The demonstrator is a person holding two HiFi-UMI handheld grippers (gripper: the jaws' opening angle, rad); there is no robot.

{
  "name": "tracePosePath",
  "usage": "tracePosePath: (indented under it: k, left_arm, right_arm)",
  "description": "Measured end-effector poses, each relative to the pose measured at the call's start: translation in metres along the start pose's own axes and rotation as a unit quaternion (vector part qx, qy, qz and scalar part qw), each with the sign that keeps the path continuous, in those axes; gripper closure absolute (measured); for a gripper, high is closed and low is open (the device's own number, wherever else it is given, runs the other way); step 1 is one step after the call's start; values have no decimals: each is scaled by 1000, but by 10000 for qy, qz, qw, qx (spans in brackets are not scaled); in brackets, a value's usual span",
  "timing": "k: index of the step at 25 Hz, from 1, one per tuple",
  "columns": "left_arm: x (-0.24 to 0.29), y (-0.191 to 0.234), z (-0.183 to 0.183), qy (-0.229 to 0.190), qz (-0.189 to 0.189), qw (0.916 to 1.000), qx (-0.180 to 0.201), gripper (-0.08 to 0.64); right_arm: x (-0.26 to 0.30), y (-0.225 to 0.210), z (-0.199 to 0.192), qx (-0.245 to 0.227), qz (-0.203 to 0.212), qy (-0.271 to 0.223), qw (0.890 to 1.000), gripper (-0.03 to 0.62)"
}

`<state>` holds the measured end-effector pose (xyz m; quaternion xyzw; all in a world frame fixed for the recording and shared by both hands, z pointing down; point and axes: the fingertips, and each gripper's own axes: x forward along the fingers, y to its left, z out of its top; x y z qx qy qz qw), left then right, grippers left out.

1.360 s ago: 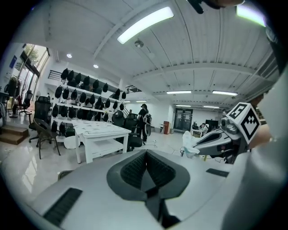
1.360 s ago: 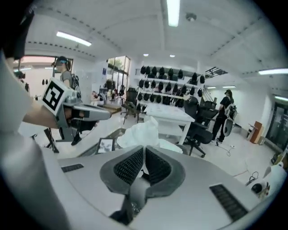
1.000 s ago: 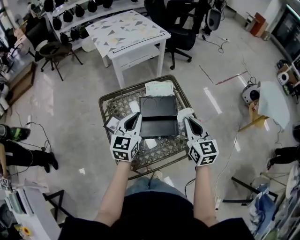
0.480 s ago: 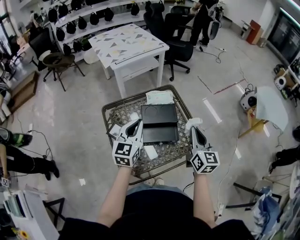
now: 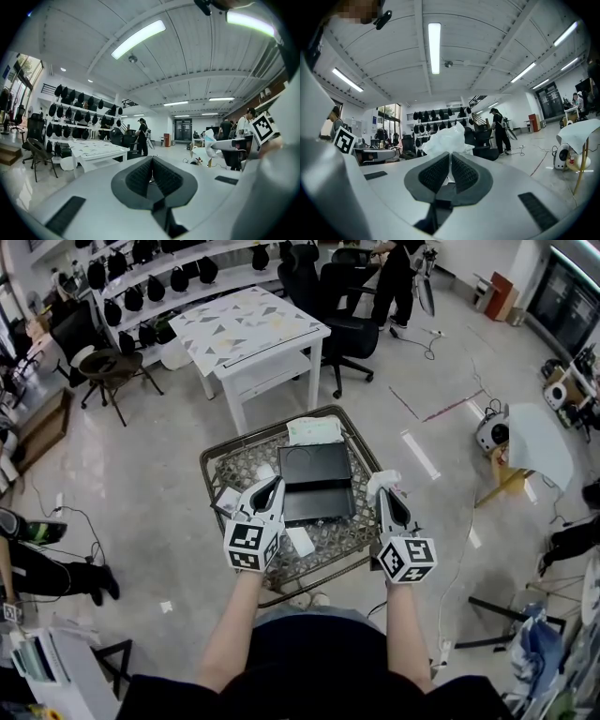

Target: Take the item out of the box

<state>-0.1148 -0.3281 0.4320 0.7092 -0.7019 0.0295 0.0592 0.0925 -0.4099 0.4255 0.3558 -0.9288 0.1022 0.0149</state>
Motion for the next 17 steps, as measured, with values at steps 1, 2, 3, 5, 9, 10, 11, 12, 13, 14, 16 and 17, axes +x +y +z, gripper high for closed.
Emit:
tracePosePath:
  k: [1, 2, 3, 5, 9, 10, 11, 12, 13, 14, 16, 17]
  left_arm:
    - [0, -1, -1, 9, -5, 10000, -4, 540]
    - [-1, -2, -2, 21, -8, 10000, -7, 540]
    - [-1, -2, -3, 31, -10, 10000, -10, 540]
    - [-2, -2, -5, 45, -7, 10000, -22, 540]
    - [0, 1, -5, 66, -5, 10000, -56, 540]
    - [0, 0, -6, 70, -9, 10000, -60, 540]
    - [0, 0, -6, 75, -12, 10000, -63, 540]
    - [0, -1, -7, 80, -14, 9999, -65, 540]
    - [-1, -1, -7, 88, -13, 9999, -65, 540]
    - [-1, -2, -8, 95, -10, 9999, -65, 540]
    - [-2, -3, -9, 102, -4, 9999, -65, 540]
    - [-2, -3, -9, 103, -1, 9999, -64, 540]
  right_arm:
    - [-1, 0, 0, -1, 2, 9, 10000, 575]
    - [-1, 1, -1, -2, 2, 17, 10000, 575]
    - [-2, 1, -2, -3, 1, 23, 10000, 575]
    - [-2, 1, -3, -7, 4, 37, 10000, 575]
    - [1, 2, -3, -8, 9, 79, 10000, 575]
    - [1, 2, -3, -5, 5, 89, 10000, 575]
    - [1, 2, -3, 0, 3, 96, 10000, 575]
    - [1, 2, -4, 6, 2, 101, 9999, 575]
    - [0, 2, -5, 11, 2, 105, 9999, 575]
    - [0, 2, -5, 12, 4, 109, 9999, 575]
    - [-1, 1, -6, 8, 14, 113, 9999, 575]
    - [-1, 1, -6, 4, 19, 114, 9999, 575]
